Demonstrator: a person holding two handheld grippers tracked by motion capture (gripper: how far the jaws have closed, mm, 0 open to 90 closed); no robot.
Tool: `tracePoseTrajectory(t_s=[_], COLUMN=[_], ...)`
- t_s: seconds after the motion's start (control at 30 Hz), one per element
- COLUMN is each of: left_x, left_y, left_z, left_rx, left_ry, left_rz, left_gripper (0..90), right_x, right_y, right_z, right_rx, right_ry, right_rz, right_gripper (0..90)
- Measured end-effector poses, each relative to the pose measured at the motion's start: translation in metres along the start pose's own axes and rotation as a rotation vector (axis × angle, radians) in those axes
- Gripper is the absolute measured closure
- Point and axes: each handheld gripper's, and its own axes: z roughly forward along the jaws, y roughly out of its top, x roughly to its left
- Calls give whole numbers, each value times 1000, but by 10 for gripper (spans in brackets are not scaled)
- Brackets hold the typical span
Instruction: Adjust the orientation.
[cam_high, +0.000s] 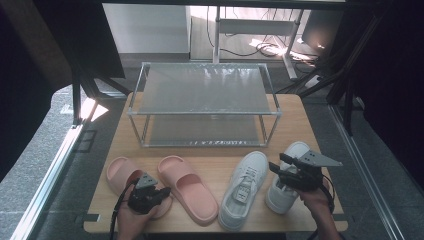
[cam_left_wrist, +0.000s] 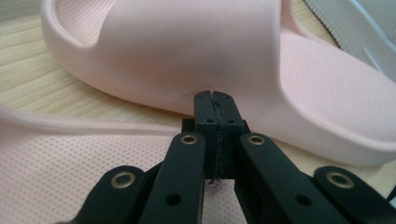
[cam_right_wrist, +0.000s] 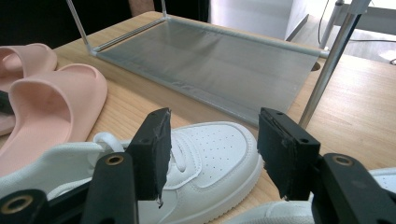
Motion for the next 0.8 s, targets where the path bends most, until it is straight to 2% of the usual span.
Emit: tracePoseTrajectory(t_s=[0.27,0.53,0.7,0.8], left_x=[3,14,16,17], left_y=[-15,-36,-49,-49], left_z=[-17,-44,-55,-57], left_rx=[17,24,-1,-17], left_ry=[4,28,51,70], left_rz=[-4,-48,-86,-92], left_gripper=[900,900,893,882], right_x=[0,0,-2,-3], right_y=[-2,-1,-1,0], right_z=[4,6,8,7], right_rx=[18,13,4,-2], right_ry=[4,-1,-14,-18], right_rz=[-2,1,5,9], right_gripper=[455,456,457,458])
